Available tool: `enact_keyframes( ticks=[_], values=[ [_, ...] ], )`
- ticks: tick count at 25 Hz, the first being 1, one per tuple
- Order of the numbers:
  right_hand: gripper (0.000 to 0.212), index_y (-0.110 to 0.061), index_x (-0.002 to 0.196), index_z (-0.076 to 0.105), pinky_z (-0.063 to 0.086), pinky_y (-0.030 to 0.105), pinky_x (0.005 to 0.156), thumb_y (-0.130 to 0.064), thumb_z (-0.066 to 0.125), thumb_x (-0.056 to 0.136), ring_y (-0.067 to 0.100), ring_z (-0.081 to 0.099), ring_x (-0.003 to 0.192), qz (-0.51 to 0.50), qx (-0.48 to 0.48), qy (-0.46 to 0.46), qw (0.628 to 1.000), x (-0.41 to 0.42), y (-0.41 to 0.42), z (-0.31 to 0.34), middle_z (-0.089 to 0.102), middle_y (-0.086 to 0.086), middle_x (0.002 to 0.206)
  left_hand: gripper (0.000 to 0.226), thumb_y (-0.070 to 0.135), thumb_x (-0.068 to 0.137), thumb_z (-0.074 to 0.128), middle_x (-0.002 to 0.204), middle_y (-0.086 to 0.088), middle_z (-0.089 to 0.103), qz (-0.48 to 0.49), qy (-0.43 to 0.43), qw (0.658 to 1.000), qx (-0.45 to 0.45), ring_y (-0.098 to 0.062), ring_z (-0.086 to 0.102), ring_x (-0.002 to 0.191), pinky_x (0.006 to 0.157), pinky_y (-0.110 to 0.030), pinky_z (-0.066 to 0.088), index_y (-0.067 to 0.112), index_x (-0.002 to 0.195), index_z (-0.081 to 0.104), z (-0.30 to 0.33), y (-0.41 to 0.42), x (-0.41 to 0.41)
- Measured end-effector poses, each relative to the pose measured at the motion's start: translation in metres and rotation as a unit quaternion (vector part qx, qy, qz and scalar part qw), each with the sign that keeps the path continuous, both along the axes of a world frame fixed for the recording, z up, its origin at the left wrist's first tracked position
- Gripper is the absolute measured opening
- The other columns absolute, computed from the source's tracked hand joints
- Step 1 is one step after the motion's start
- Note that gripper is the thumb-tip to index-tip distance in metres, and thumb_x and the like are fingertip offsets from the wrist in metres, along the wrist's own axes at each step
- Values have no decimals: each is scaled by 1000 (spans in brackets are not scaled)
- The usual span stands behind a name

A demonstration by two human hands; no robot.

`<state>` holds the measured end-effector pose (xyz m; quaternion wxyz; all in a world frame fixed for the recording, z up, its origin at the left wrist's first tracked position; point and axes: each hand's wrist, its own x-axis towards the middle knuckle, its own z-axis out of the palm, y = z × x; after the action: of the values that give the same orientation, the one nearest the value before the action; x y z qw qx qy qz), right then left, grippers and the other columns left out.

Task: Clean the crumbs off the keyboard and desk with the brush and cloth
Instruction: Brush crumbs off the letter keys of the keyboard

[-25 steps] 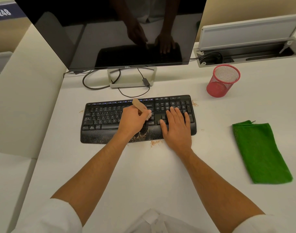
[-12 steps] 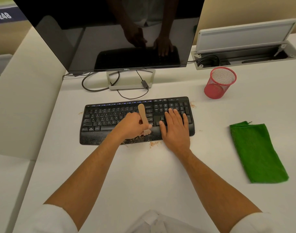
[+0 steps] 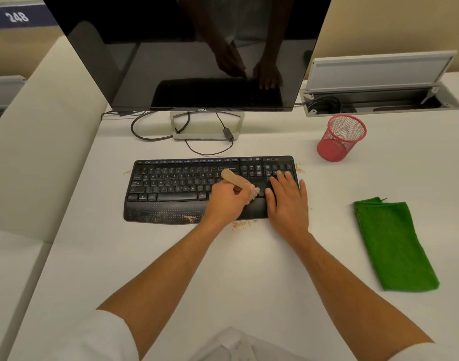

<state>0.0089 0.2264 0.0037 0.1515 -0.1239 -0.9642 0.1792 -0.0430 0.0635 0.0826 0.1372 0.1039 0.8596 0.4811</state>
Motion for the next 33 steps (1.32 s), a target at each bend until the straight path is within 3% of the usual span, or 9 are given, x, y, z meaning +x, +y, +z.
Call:
enact_keyframes(
  ticks=[4,9,13,16,19,22,27,30,33],
  values=[
    [60,-13,145,51,14,46,123,-44,23,103,24,30,149,20,5,-16,1000,7,19,-7,42,8,156,21,28,91,66,74,0,72,56,-39,998,16,-15,70,70,68,-41,58,11,80,72,-16,20,26],
    [59,-10,146,48,11,41,124,-43,25,104,25,29,149,33,7,-15,999,8,18,-7,40,10,157,38,24,93,64,58,-4,64,98,11,994,-39,-23,67,60,55,-43,54,12,58,61,-13,-2,31],
    [59,-7,148,45,7,37,125,-41,23,105,24,29,149,55,18,-17,998,9,17,-8,40,10,156,36,21,93,65,58,-3,64,174,9,984,-35,-24,69,61,52,-39,55,19,58,56,-13,-44,33],
    [60,-7,150,42,6,35,125,-41,23,105,23,26,150,59,16,-26,998,9,16,-8,38,10,158,30,18,92,64,59,-3,65,230,28,971,-66,-22,66,58,52,-33,52,9,64,63,-12,-74,33],
    [61,-6,149,43,8,36,125,-41,22,104,25,28,150,62,23,-24,998,9,17,-8,39,11,157,32,18,92,64,59,-6,65,277,48,957,-71,-23,65,56,53,-36,54,4,63,64,-12,-94,32],
    [59,-5,147,47,14,40,125,-39,25,104,27,32,148,62,28,-13,998,8,17,-8,43,13,155,26,21,92,66,63,-7,69,272,21,962,-3,-20,69,58,54,-36,59,5,71,68,-11,-88,41],
    [59,-5,146,47,14,39,125,-40,27,103,26,33,147,58,26,-10,998,8,16,-8,44,12,154,17,23,92,67,68,-1,72,164,-53,980,97,-13,71,63,57,-26,59,18,77,73,-12,-37,70],
    [58,-5,146,49,17,41,124,-40,30,103,26,34,147,53,18,-11,998,7,16,-7,45,12,153,24,24,94,64,66,0,71,180,-71,976,100,-11,70,61,56,-22,56,22,71,70,-20,-23,74],
    [57,-5,144,50,20,44,124,-39,33,103,27,35,146,53,12,-5,999,7,17,-7,46,12,152,26,25,95,63,64,1,71,210,-55,973,83,-10,69,59,57,-26,58,22,70,70,-27,-33,71]
  ],
)
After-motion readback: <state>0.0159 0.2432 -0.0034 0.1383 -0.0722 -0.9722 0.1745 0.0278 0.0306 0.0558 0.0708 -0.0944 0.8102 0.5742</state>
